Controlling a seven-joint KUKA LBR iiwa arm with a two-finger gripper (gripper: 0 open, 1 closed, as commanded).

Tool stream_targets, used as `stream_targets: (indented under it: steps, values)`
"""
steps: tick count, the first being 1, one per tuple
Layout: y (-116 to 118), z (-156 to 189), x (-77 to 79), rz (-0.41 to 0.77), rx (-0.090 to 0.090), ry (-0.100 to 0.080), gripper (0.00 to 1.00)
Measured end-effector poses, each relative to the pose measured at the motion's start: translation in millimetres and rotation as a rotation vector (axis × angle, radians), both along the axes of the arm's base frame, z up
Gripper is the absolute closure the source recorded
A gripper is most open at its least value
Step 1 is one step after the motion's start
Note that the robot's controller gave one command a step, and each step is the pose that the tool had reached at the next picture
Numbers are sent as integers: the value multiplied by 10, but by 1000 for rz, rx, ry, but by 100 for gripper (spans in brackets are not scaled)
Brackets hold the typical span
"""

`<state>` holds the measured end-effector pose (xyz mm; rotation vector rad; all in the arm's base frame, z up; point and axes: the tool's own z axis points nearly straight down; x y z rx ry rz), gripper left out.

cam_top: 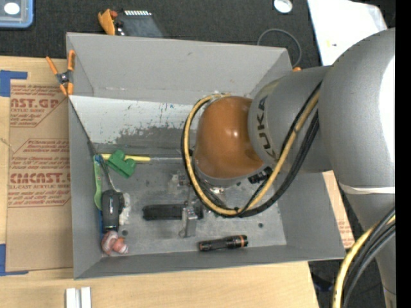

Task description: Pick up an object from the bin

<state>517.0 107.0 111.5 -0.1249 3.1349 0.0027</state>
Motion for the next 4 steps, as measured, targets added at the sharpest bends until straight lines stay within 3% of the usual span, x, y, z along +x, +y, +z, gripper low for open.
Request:
stream_targets:
  steps: [1, 2, 3, 4]
  values:
    - [208, 112, -61, 12, 0, -1, 0]
    - [223, -106, -245, 53, -1, 7, 0]
    - [49, -429, -171, -119, 3, -3, 0]
    - [93, -404, 35, -44, 3, -2, 100]
